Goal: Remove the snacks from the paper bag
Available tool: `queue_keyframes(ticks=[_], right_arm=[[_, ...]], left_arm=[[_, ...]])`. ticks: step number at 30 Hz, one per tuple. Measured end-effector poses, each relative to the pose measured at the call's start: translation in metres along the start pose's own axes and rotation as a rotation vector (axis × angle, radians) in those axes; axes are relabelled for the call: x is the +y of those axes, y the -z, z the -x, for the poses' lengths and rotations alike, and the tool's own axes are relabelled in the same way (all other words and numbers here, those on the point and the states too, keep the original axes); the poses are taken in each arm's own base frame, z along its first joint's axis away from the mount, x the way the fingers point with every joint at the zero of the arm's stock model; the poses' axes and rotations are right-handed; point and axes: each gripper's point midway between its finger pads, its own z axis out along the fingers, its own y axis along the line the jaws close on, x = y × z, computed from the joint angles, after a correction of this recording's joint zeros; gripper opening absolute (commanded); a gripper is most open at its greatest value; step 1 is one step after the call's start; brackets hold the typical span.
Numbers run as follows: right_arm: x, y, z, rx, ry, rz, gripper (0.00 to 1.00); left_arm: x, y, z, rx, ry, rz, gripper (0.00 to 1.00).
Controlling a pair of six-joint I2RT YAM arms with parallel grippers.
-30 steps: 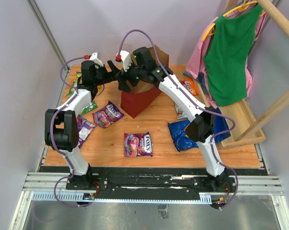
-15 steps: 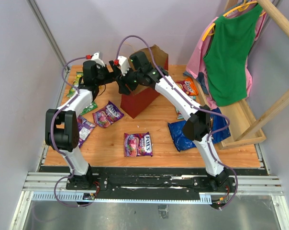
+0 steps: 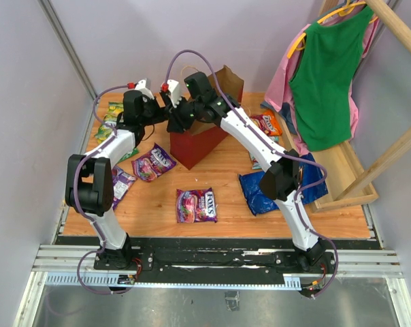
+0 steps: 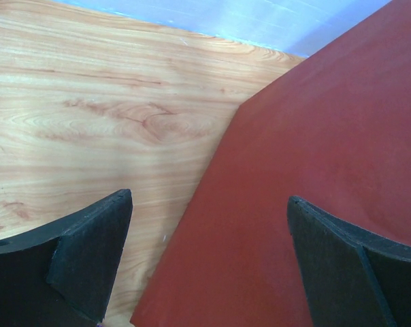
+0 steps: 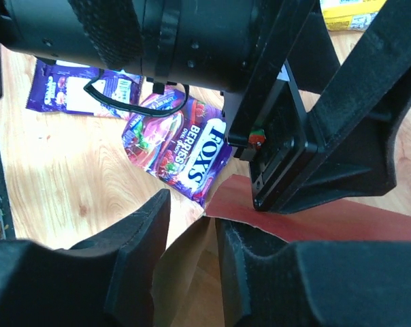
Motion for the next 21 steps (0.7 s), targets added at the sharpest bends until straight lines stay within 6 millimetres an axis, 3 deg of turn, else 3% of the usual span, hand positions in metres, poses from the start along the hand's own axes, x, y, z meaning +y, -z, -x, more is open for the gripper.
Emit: queue_keyframes(ticks=[2,6,11,13,16,21], right_arm=[[0.002,0.0,0.002,-0.01,-0.006,0.015,0.55],[0.006,0.0,0.007,-0.028,-0.014,0.037,0.64],[0.004,0.004,0.008,-0.029,-0.016,0.033,0.87],[0.001,0.01,0.011,-0.034,-0.012,0.019,0.89],[-0.013,0.033,0.021,-0.055,0.0,-0.043,0.92],[-0.038,0.104,0.043,-0.112,0.018,-0.194,0.97]], left_arm=[[0.001,0.0,-0.001,0.0,0.001,0.002,1.0],[0.004,0.0,0.001,-0.009,-0.001,0.019,1.0],[0.01,0.0,0.005,-0.012,-0.021,0.054,1.0],[0.014,0.002,0.012,-0.02,-0.027,0.059,1.0],[0.02,0.011,0.025,-0.037,-0.027,0.059,1.0],[0.043,0.04,0.06,-0.109,-0.017,0.103,1.0]])
